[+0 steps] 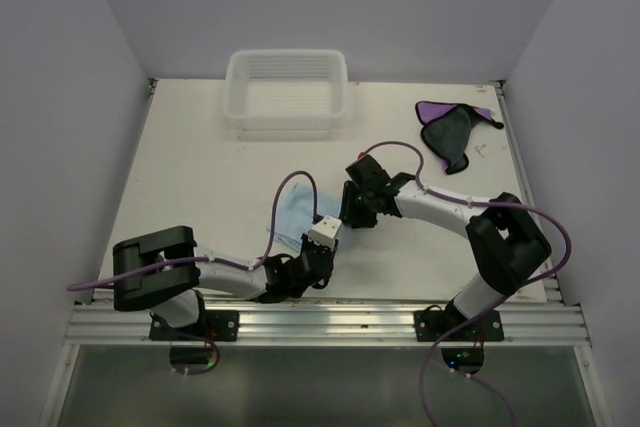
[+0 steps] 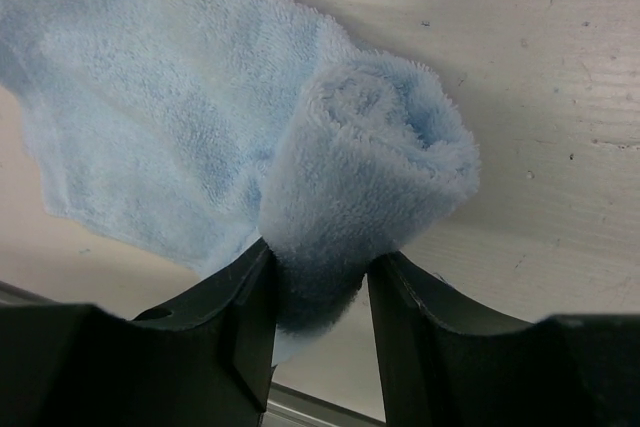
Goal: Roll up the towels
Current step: Roll the towel
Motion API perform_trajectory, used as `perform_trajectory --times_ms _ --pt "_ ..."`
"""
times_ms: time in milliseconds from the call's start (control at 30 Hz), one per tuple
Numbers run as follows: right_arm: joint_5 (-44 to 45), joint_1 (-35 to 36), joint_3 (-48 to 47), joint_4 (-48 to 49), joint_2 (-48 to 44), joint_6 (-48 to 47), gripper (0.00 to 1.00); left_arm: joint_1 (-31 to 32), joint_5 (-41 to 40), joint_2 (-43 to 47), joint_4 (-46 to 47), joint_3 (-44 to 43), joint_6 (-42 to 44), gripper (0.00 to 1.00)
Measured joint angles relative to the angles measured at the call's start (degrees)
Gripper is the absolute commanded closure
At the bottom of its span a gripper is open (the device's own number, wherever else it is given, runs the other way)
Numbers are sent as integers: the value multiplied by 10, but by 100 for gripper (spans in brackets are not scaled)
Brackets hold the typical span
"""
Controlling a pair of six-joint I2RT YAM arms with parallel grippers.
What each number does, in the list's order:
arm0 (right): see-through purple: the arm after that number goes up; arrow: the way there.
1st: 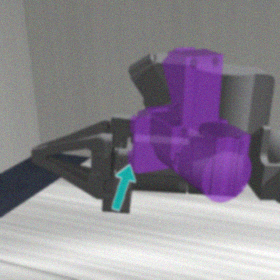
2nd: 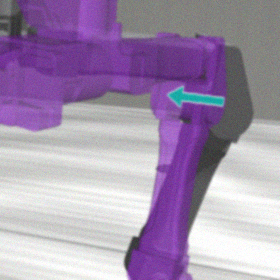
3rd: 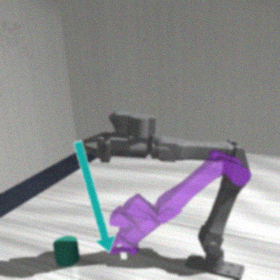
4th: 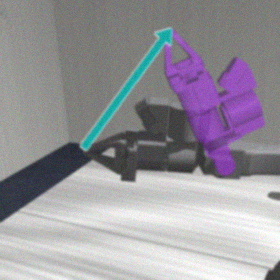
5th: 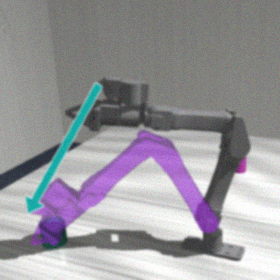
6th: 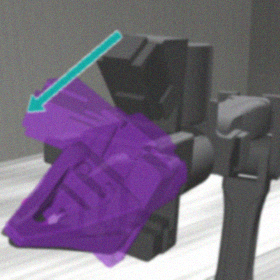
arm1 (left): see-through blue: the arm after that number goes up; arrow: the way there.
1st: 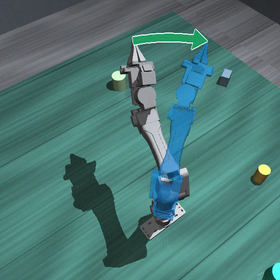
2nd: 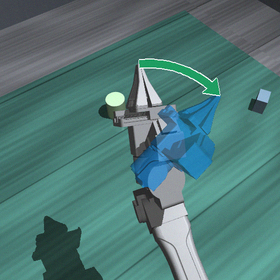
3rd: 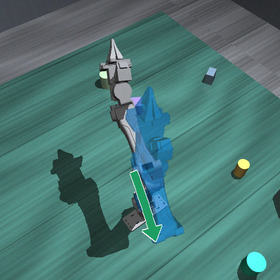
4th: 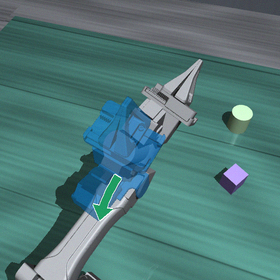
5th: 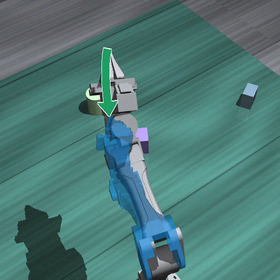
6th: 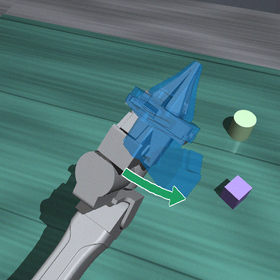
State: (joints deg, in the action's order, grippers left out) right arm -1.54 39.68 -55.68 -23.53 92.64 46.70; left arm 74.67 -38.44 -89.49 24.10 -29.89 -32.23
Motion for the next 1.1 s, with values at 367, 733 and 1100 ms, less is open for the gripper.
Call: perform_trajectory --times_ms 367,733,1100 --pt "-42 -35 -23 -19 35 -23 48 -43 90 61 65 63 -37 100" --pt "-2 -70 -71 -57 57 -65 36 -80 179 82 133 121 -128 100" --pt "47 -90 -92 -64 32 -93 32 -119 228 85 188 168 -233 100"
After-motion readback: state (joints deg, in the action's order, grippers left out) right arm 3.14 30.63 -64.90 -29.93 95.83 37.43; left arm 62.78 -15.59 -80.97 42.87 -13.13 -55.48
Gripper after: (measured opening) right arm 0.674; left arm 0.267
